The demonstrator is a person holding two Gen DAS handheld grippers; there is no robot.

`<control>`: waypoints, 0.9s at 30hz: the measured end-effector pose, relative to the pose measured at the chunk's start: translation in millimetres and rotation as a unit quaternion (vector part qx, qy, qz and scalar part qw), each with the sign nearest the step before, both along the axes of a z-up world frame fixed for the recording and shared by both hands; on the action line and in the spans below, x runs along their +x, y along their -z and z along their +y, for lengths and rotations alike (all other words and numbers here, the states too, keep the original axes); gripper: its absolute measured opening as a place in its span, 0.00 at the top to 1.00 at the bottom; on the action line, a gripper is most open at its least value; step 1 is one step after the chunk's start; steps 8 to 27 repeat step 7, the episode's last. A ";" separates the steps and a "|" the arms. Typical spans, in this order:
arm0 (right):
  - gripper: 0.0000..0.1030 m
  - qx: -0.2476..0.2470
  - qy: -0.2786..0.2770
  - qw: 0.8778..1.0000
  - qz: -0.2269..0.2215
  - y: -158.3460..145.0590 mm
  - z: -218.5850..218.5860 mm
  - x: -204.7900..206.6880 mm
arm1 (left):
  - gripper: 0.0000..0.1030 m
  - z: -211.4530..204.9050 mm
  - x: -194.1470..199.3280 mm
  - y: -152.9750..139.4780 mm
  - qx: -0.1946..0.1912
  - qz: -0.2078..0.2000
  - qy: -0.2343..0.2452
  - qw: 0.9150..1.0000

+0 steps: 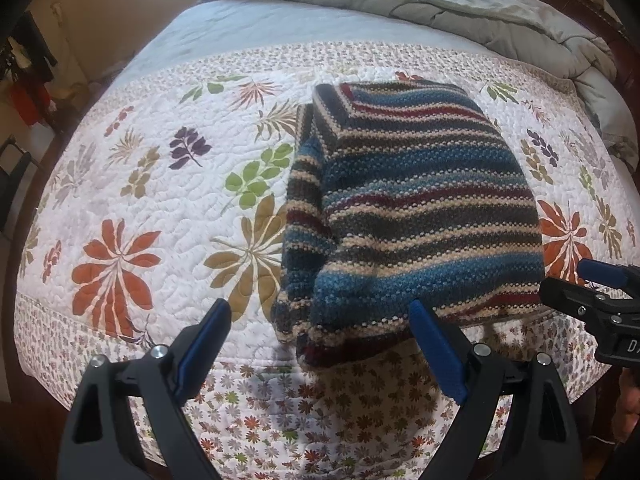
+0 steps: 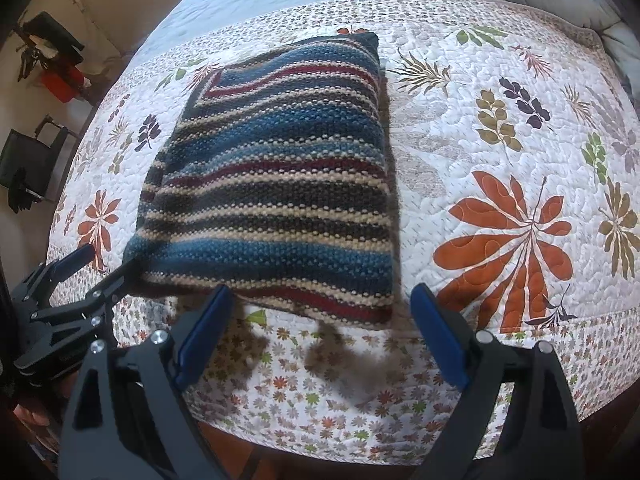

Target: Fold small clothes

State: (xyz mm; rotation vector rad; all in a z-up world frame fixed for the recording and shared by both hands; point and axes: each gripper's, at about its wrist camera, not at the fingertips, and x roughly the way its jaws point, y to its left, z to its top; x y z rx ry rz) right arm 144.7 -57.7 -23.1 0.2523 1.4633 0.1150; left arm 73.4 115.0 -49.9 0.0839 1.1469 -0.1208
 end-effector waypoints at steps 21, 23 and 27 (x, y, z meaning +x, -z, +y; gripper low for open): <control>0.13 0.002 0.004 1.000 0.003 2.4 -2.1 -0.1 | 0.12 -0.7 0.3 2.5 0.000 0.003 0.002 1.000; 0.13 0.002 0.004 1.000 0.003 2.4 -2.1 -0.1 | 0.12 -0.7 0.3 2.5 0.000 0.003 0.002 1.000; 0.13 0.002 0.004 1.000 0.003 2.4 -2.1 -0.1 | 0.12 -0.7 0.3 2.5 0.000 0.003 0.002 1.000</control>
